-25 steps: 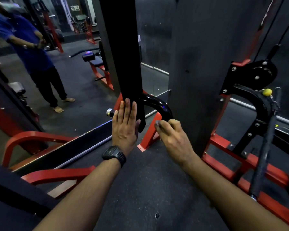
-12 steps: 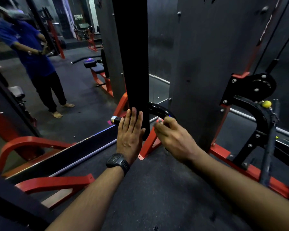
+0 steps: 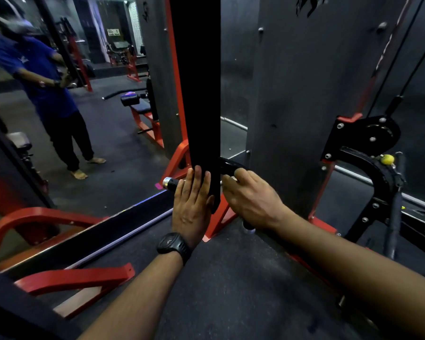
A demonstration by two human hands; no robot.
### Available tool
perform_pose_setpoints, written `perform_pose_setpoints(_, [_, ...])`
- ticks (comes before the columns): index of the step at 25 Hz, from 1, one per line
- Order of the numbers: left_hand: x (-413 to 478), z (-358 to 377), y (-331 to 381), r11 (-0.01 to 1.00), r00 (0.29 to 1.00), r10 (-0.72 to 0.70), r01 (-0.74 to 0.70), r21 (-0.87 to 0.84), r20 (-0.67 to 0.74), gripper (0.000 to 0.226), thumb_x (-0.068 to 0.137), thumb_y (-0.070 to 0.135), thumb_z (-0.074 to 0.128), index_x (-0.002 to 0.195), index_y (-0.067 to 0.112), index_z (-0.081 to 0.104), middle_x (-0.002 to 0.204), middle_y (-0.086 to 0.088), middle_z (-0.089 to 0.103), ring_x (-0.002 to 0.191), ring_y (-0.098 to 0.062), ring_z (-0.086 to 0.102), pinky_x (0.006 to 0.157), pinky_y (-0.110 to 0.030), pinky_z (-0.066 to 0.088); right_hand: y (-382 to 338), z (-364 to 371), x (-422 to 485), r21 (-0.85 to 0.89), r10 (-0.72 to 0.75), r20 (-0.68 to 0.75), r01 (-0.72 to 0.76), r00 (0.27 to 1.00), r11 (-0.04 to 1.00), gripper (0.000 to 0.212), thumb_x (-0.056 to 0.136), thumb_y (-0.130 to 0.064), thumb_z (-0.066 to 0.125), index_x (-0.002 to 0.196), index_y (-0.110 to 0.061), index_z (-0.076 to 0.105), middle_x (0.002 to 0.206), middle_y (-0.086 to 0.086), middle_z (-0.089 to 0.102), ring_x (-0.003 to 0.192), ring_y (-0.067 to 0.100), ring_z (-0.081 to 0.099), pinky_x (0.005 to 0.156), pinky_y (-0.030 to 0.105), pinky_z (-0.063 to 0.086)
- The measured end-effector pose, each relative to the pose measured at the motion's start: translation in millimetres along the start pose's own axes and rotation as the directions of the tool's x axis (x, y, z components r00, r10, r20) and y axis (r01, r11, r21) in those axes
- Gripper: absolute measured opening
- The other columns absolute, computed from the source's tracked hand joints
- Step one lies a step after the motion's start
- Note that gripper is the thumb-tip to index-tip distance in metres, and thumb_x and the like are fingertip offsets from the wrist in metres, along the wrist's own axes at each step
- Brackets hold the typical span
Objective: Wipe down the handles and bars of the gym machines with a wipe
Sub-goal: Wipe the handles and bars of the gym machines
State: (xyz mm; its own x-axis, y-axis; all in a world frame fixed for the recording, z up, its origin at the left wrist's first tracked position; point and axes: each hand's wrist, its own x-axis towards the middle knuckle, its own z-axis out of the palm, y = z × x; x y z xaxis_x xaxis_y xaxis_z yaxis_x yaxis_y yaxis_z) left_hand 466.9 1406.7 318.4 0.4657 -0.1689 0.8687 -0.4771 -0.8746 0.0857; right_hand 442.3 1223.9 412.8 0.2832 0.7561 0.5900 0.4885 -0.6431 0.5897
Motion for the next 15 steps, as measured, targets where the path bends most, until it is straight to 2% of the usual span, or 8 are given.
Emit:
perform_pose_setpoints(4, [0.8, 1.9, 1.5, 1.000, 1.000, 0.026, -0.026, -0.001, -0.016, 0.067, 0.100, 0.028, 0.043, 0.156, 0.019, 0.008, 0.164, 0.001, 0.000, 0.150, -0.021, 0.009, 0.121, -0.041, 0.016, -0.4, 1.2, -5.5, 0.035, 0.000, -0.027, 0.001, 1.000, 0.999, 0.026, 0.090, -0.001, 0.041, 0.074, -0.009, 0.060, 0.083, 0.006, 0.057, 0.072, 0.022, 0.040, 0.061, 0.031, 0.039])
perform_pose_setpoints(7, [1.1, 3.8, 5.2, 0.999, 0.999, -0.008, 0.007, -0.047, -0.032, 0.068, 0.099, 0.023, 0.045, 0.156, 0.019, 0.008, 0.164, 0.000, 0.000, 0.150, -0.022, 0.010, 0.118, -0.045, 0.023, -2.0, 0.2, 8.1, 0.031, -0.017, -0.026, 0.018, 1.000, 0.999, 0.033, 0.095, -0.001, 0.032, 0.078, -0.007, 0.060, 0.081, 0.007, 0.055, 0.070, 0.022, 0.046, 0.064, 0.031, 0.042])
perform_pose_setpoints(8, [0.5, 3.9, 3.5, 0.999, 0.999, -0.009, 0.008, -0.036, -0.033, 0.068, 0.099, 0.024, 0.045, 0.156, 0.019, 0.008, 0.164, 0.000, 0.000, 0.150, -0.022, 0.011, 0.118, -0.046, 0.024, -3.1, 1.8, 4.6, 0.033, -0.004, -0.020, 0.005, 1.000, 0.999, 0.031, 0.094, 0.000, 0.035, 0.077, -0.007, 0.060, 0.082, 0.007, 0.056, 0.069, 0.022, 0.047, 0.063, 0.031, 0.041])
perform_pose_setpoints(10, [-0.5, 4.2, -0.6, 1.000, 1.000, 0.014, -0.015, -0.008, -0.015, 0.068, 0.100, 0.027, 0.044, 0.157, 0.020, 0.007, 0.164, 0.002, -0.001, 0.150, -0.021, 0.009, 0.119, -0.045, 0.022, -4.6, 7.0, -15.8, 0.043, 0.025, 0.010, -0.026, 1.000, 0.999, 0.024, 0.091, 0.001, 0.045, 0.077, -0.005, 0.064, 0.086, 0.009, 0.061, 0.066, 0.022, 0.047, 0.062, 0.032, 0.041])
perform_pose_setpoints(13, [-2.1, 5.3, 0.9, 1.000, 1.000, 0.003, -0.003, -0.017, 0.009, 0.068, 0.101, 0.029, 0.041, 0.157, 0.022, 0.004, 0.164, 0.003, -0.004, 0.151, -0.020, 0.006, 0.120, -0.045, 0.019, -11.7, 10.2, -38.2, 0.032, 0.056, 0.062, -0.058, 0.996, 0.998, 0.022, 0.091, 0.000, 0.049, 0.081, -0.005, 0.068, 0.088, 0.009, 0.063, 0.067, 0.022, 0.051, 0.062, 0.033, 0.046])
perform_pose_setpoints(15, [-2.4, 4.1, 1.8, 0.999, 0.999, -0.031, 0.032, -0.034, 0.028, 0.069, 0.101, 0.028, 0.041, 0.156, 0.022, 0.002, 0.164, 0.003, -0.005, 0.151, -0.021, 0.007, 0.118, -0.047, 0.022, -23.9, 10.0, -43.4, 0.030, 0.062, 0.118, -0.066, 0.991, 0.997, 0.020, 0.087, -0.004, 0.051, 0.079, -0.008, 0.069, 0.084, 0.007, 0.062, 0.068, 0.021, 0.047, 0.062, 0.032, 0.042])
